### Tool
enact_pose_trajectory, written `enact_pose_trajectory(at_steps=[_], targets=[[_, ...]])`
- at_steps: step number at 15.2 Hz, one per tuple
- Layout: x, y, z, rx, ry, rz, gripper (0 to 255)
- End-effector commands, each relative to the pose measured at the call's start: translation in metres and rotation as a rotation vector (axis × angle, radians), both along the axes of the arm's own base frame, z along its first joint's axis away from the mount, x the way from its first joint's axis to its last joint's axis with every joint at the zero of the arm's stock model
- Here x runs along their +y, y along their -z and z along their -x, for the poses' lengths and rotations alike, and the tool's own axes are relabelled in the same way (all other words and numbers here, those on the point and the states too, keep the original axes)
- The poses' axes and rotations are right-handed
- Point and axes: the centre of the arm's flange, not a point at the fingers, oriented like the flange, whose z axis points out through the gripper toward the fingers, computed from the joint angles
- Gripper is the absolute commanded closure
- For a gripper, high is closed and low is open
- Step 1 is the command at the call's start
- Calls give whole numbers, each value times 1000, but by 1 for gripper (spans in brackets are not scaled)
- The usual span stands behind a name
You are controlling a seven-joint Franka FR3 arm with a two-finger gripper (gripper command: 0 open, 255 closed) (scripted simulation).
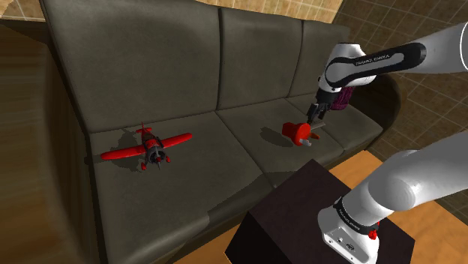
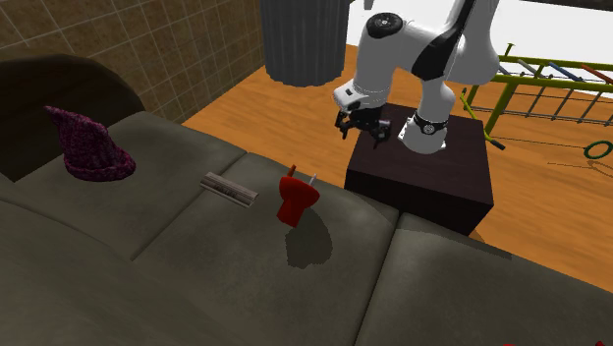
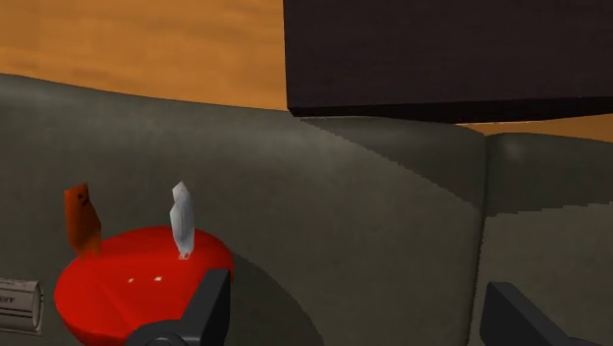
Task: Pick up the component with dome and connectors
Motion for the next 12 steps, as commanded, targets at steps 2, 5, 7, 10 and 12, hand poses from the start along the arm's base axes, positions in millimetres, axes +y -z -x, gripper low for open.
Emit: enact_pose_trajectory(at_steps=[2, 5, 7, 10, 12], targets=[[-26, 35, -8, 9, 3, -5, 0], [-51, 66, -14, 19, 7, -11, 0], [-68, 87, -18, 26, 10, -16, 0], [-92, 119, -24, 35, 14, -22, 0], [-109, 140, -28, 42, 16, -27, 0]])
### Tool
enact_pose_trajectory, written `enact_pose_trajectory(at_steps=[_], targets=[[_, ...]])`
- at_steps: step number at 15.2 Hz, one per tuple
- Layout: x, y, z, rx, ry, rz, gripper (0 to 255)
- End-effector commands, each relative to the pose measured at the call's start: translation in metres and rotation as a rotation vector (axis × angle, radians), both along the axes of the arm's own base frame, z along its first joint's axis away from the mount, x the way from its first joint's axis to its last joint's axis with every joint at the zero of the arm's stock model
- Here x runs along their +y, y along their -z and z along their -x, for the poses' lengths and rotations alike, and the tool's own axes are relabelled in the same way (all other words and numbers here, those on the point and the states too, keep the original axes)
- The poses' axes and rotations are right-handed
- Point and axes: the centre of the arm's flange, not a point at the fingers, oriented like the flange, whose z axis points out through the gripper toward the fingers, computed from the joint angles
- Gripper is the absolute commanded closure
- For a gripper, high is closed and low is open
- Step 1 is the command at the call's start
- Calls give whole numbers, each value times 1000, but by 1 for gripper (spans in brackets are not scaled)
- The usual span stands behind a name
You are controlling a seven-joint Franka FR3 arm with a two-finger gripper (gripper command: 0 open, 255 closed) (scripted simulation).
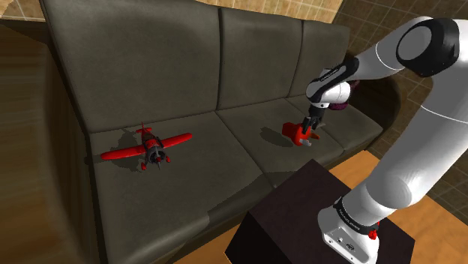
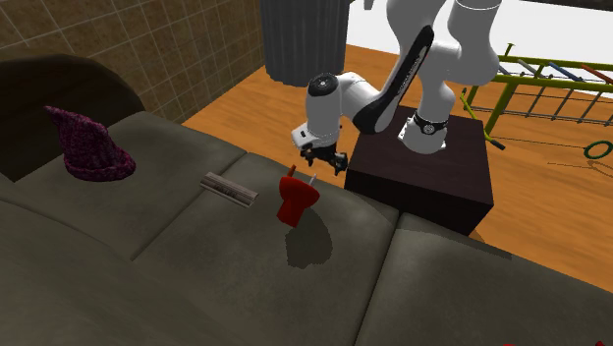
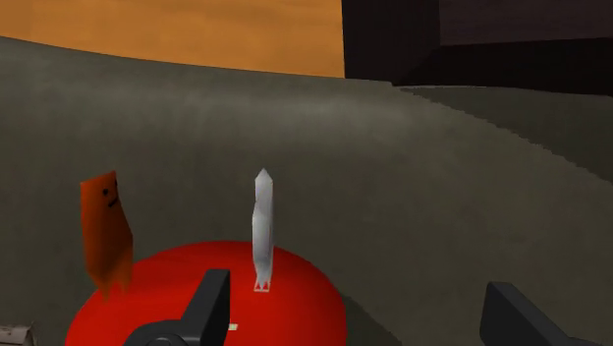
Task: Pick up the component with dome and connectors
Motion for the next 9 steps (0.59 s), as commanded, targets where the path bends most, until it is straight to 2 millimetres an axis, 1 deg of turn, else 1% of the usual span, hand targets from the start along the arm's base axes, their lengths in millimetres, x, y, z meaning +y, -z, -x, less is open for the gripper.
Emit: enact_pose_trajectory(at_steps=[1, 5, 6, 9], targets=[[-15, 24, -2, 6, 2, -4, 0], [-47, 67, -8, 19, 7, -13, 0], [-47, 67, -8, 19, 7, -13, 0], [-47, 83, -8, 19, 7, -13, 0]])
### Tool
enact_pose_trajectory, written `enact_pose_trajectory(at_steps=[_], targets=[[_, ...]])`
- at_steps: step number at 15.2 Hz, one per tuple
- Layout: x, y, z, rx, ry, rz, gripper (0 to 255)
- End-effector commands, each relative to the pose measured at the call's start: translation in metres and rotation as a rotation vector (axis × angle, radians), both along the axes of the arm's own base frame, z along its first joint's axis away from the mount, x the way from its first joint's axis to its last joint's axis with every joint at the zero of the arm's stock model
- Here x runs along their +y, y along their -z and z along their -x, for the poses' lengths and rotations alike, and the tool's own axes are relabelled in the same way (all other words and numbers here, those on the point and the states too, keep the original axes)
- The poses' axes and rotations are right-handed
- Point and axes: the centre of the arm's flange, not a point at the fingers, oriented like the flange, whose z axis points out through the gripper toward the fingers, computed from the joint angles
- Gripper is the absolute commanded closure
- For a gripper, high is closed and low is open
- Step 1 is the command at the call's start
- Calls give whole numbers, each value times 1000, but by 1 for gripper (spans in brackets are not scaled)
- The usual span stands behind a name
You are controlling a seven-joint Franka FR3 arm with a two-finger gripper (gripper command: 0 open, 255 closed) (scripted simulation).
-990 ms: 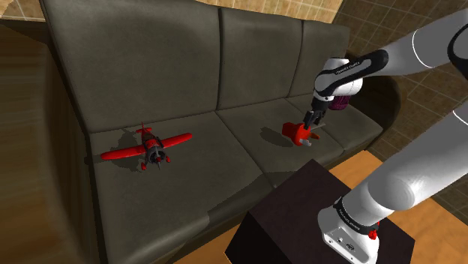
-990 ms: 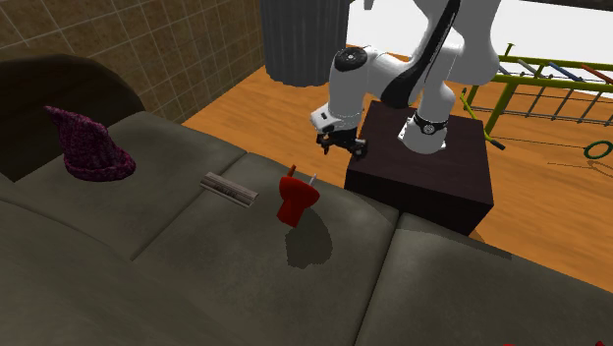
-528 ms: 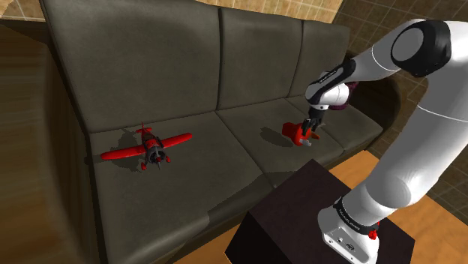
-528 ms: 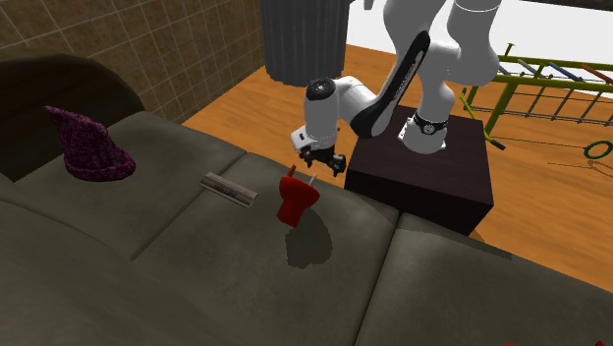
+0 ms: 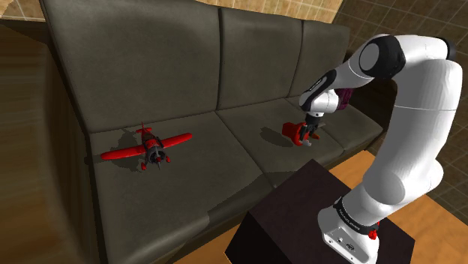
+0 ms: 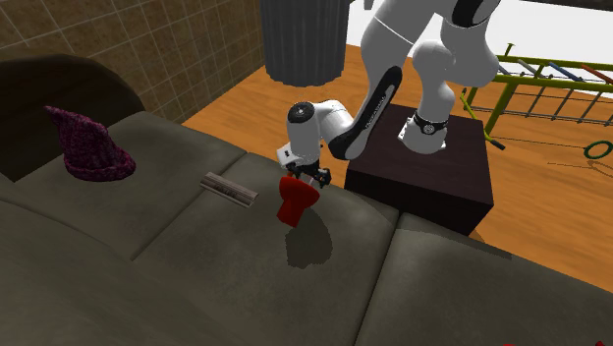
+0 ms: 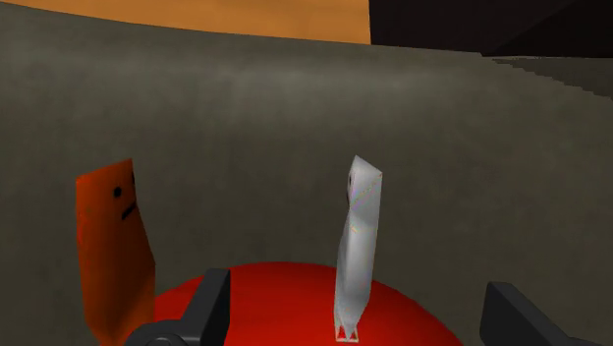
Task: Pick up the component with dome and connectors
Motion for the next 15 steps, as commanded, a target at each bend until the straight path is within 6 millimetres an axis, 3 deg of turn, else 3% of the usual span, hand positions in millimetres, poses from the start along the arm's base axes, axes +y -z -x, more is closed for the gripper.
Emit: enact_pose_trajectory(at_steps=[1, 4, 6, 7, 15], targets=[[0, 11, -1, 0, 0, 0, 0], [0, 29, -1, 0, 0, 0, 0], [0, 29, -1, 0, 0, 0, 0], [1, 29, -1, 0, 0, 0, 255], [1, 29, 0, 0, 0, 0, 255]])
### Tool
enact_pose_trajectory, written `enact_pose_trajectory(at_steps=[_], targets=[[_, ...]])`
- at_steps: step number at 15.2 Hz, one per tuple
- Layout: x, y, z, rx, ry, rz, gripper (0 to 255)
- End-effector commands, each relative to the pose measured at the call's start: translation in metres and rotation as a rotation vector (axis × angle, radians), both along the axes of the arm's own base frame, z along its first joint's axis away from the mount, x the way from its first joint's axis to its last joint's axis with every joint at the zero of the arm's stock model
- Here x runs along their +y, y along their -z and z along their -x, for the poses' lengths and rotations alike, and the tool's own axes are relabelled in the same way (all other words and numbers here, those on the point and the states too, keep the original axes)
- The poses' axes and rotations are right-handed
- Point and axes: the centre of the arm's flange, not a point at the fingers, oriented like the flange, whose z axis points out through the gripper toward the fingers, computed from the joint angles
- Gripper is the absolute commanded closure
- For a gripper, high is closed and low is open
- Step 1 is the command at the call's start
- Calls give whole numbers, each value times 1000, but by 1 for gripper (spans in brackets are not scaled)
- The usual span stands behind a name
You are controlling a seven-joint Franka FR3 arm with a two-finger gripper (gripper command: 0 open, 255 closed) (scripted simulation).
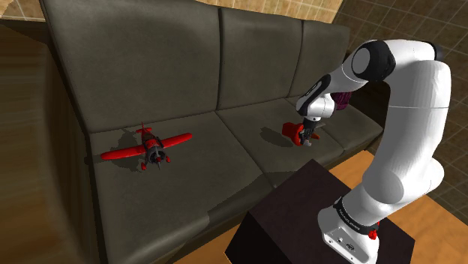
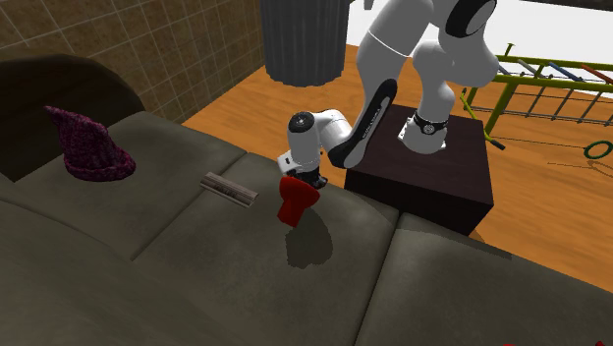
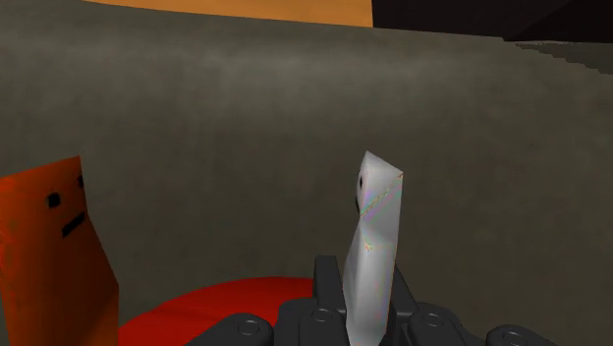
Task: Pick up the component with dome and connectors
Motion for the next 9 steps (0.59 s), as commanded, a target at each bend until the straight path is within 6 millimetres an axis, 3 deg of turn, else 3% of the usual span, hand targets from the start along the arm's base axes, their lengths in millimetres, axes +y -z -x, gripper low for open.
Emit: enact_pose_trajectory(at_steps=[1, 9], targets=[[-1, 0, 0, 0, 0, 0, 255], [-1, -42, 0, 0, 0, 0, 255]])
